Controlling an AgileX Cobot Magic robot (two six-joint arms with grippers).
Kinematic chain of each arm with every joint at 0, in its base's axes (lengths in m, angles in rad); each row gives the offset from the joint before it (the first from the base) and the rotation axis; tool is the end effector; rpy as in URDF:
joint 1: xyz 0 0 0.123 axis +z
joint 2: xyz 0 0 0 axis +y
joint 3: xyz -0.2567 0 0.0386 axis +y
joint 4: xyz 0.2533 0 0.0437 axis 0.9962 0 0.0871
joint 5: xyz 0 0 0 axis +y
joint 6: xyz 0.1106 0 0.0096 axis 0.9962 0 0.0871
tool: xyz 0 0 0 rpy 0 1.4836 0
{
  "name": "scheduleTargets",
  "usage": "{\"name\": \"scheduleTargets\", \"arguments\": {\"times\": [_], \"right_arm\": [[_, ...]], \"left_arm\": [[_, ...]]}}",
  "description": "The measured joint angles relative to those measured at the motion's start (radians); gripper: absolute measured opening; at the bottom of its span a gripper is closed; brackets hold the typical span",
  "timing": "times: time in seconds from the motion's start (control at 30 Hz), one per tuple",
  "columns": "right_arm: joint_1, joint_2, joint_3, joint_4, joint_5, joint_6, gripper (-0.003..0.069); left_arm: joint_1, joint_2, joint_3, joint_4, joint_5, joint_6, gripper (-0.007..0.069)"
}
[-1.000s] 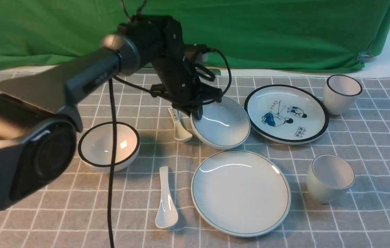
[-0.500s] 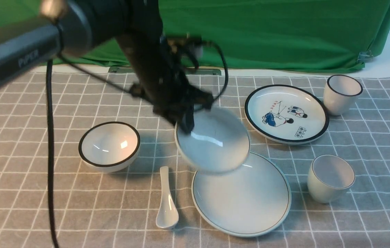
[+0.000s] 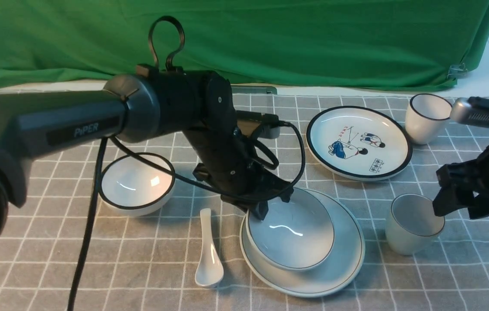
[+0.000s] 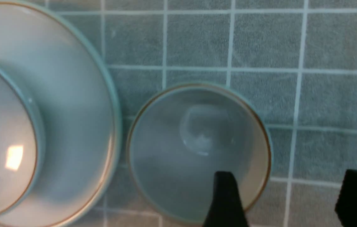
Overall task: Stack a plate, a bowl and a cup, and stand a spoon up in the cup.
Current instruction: Use the left arm to put the blue rice bowl into the blue large plate in the middle, then use the right arm to grab a blue teacup, then use the right arm to put the blue teacup into the blue rice bowl in the middle
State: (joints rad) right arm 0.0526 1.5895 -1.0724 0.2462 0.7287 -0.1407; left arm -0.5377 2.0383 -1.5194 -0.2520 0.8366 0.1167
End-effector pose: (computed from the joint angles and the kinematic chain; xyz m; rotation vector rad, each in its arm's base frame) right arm 0.3291 0.0354 0.1920 -0.0589 2.7120 0.2499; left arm 0.3552 -0.2358 0.1435 0.7279 2.7720 -0.3901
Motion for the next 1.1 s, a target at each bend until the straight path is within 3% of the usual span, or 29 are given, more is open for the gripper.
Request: {"name": "scheduleTargets", "arguments": {"times": [0.27, 0.33, 0.43, 0.53, 0.57, 0.63, 0.67, 0.73, 0.77, 0.87, 0.97, 1.1], "right_arm": [[0.000, 0.088, 0.000, -0.002, -0.073, -0.004, 0.0494], [0.000, 0.105, 0.000, -0.002, -0.078, -0.011, 0.0494], [0.001, 0.129, 0.000, -0.002, -0.083, -0.031, 0.0486], [0.001, 0.132, 0.000, -0.002, -0.086, -0.036, 0.0399], [0.001, 0.132, 0.000, -0.001, -0.084, -0.038, 0.0343], [0.001, 0.126, -0.010, -0.001, -0.066, -0.055, 0.0165], [0.001, 0.118, -0.026, -0.002, -0.046, -0.061, 0.0099], [0.001, 0.105, -0.048, -0.005, -0.015, -0.064, 0.0080], [0.002, 0.081, -0.096, -0.005, 0.041, -0.060, 0.0080], [0.032, 0.038, -0.199, -0.007, 0.109, -0.051, 0.0080], [0.098, 0.032, -0.289, -0.009, 0.155, -0.049, 0.0080], [0.248, 0.066, -0.379, -0.008, 0.174, -0.035, 0.0080]], "left_arm": [[0.000, 0.017, 0.000, 0.005, -0.001, -0.001, 0.0091], [0.000, 0.022, 0.000, 0.017, -0.001, -0.001, 0.0144], [-0.001, 0.024, -0.009, 0.017, 0.004, -0.001, 0.0307], [-0.002, 0.024, -0.047, 0.025, 0.053, -0.005, 0.0421], [-0.001, 0.024, -0.062, 0.033, 0.075, -0.013, 0.0459], [-0.001, 0.009, -0.101, 0.053, 0.121, -0.022, 0.0491], [-0.001, -0.011, -0.118, 0.068, 0.140, -0.022, 0.0479], [0.002, -0.039, -0.130, 0.085, 0.152, -0.022, 0.0437], [0.015, -0.091, -0.135, 0.102, 0.163, -0.022, 0.0325], [0.071, -0.176, -0.130, 0.109, 0.189, -0.037, 0.0106], [0.146, -0.252, -0.081, 0.117, 0.198, -0.058, 0.0029], [0.238, -0.347, 0.088, 0.138, 0.194, -0.071, 0.0006]]}}
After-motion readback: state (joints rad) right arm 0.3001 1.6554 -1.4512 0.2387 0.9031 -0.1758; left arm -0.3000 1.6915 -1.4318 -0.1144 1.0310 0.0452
